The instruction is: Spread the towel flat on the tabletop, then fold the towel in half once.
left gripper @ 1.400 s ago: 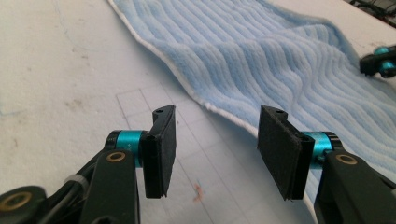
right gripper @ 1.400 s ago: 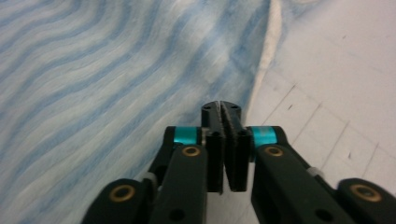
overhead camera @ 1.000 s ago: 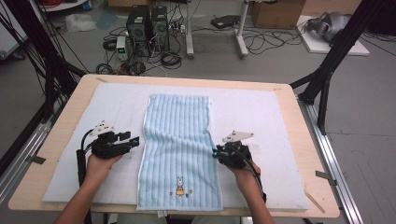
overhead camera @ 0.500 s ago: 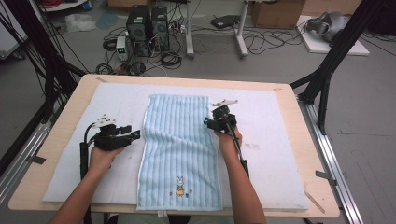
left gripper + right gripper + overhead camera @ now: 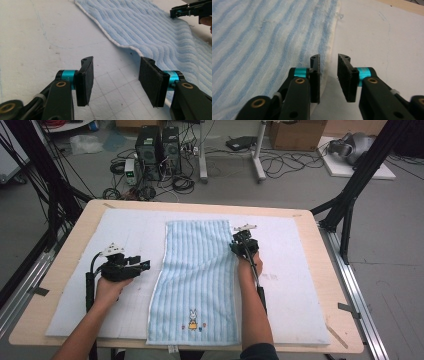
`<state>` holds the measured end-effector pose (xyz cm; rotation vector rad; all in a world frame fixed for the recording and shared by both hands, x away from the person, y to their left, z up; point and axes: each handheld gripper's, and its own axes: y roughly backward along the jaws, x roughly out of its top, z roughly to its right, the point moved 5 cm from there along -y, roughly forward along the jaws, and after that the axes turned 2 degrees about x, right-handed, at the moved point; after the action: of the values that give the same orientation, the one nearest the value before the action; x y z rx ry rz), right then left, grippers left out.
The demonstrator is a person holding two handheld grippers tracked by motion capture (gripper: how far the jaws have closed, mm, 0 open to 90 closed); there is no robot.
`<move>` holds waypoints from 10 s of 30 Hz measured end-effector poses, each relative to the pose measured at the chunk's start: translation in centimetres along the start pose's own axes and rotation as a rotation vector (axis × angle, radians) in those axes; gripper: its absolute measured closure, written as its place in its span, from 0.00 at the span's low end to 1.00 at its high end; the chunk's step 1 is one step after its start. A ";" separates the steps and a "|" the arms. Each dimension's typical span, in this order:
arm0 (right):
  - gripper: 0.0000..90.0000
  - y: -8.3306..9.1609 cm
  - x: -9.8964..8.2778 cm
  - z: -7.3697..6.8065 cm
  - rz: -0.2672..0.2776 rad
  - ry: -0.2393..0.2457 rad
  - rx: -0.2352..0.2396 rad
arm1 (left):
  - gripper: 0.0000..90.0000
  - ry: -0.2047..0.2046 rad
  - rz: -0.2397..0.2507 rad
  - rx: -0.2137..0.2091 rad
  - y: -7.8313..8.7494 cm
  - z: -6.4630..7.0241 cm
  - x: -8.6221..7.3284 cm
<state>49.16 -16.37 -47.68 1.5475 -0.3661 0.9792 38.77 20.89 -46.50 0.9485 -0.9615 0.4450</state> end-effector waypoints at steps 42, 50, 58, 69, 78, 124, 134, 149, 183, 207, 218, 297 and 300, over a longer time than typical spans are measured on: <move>0.26 9.9 -5.3 -0.2 0.132 0.102 0.210 | 0.63 -0.147 -0.146 0.131 -11.1 1.2 4.2; 0.26 9.7 -5.4 -0.1 0.130 0.086 0.209 | 0.98 -0.085 -0.125 0.167 -11.6 -0.8 5.0; 0.26 9.1 -5.6 -0.6 0.112 0.083 0.213 | 0.98 -0.028 -0.078 0.245 -11.9 -3.0 6.3; 0.58 7.7 -4.9 -1.1 0.123 0.005 0.302 | 0.56 0.010 -0.138 0.148 -11.1 -2.1 5.9; 0.57 3.3 -2.3 -1.9 0.067 -0.072 0.307 | 0.69 -0.048 -0.173 0.152 -11.5 -1.5 5.4; 0.55 10.4 -5.6 -2.1 0.151 0.031 0.273 | 0.52 -0.101 -0.033 -0.018 -2.8 2.5 1.2; 0.64 13.0 -8.5 -4.7 0.138 0.096 0.348 | 0.71 -0.149 -0.073 -0.117 0.8 5.6 -3.2; 0.84 12.1 -10.5 -7.6 0.006 0.197 0.384 | 0.97 -0.266 -0.158 -0.067 1.4 7.6 -4.8; 0.82 13.4 -11.2 -9.2 -0.030 0.196 0.447 | 0.67 -0.134 -0.066 -0.038 3.9 5.3 -3.3; 0.67 12.0 -8.0 -3.0 0.098 0.022 0.297 | 0.79 -0.236 -0.171 -0.054 -1.2 5.5 -2.5; 0.65 10.3 -6.8 -2.6 0.098 0.014 0.295 | 1.00 -0.257 -0.192 -0.026 0.1 4.1 -2.9; 0.13 13.0 -6.8 1.6 0.202 0.069 0.279 | 0.20 -0.043 0.161 -0.102 0.9 0.2 2.6; 0.13 13.0 -6.9 1.6 0.192 0.066 0.278 | 0.20 -0.037 0.137 -0.090 0.6 0.0 2.5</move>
<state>36.38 -23.03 -44.20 1.7472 -0.3474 1.2704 39.68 21.04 -44.07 0.8152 -1.0754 0.4971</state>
